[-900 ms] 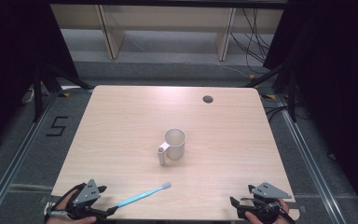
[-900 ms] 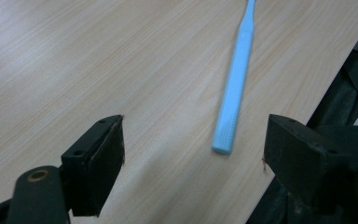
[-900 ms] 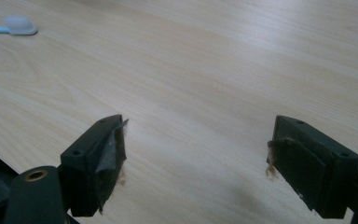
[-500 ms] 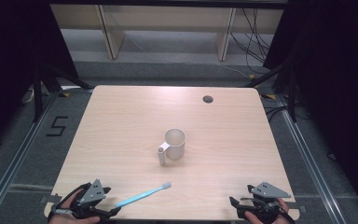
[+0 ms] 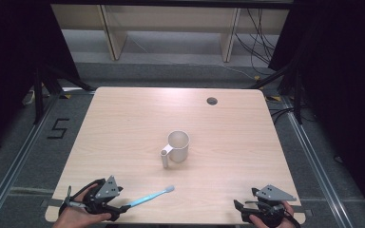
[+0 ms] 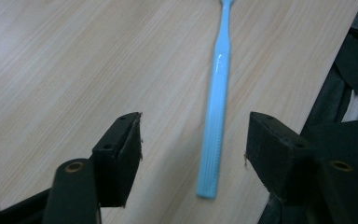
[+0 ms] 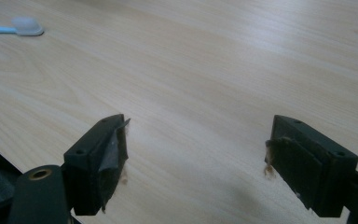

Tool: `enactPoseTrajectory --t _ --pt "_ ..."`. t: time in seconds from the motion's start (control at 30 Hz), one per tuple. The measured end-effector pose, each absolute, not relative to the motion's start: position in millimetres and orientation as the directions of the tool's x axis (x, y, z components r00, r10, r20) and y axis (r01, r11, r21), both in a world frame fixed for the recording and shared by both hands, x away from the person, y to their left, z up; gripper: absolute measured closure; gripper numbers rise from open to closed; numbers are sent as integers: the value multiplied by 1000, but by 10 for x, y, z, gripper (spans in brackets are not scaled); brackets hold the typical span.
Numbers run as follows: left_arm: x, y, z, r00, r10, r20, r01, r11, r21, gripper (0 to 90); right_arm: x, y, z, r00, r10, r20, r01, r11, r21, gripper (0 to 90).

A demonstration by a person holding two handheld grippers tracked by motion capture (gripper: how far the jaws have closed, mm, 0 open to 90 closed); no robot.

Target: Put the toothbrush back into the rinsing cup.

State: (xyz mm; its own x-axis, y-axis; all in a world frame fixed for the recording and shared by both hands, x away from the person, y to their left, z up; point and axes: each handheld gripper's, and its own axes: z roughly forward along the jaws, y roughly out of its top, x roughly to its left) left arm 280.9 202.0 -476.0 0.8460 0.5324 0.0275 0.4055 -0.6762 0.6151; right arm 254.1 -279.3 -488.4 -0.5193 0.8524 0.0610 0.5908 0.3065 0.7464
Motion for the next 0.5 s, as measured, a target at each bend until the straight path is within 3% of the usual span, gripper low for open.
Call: enactPoseTrajectory --t 0.5 --pt "2928 1829 -4744 863 505 -5 418 -708 569 395 2531 -2738 -4893 -522 848 92 609 295 736 213"
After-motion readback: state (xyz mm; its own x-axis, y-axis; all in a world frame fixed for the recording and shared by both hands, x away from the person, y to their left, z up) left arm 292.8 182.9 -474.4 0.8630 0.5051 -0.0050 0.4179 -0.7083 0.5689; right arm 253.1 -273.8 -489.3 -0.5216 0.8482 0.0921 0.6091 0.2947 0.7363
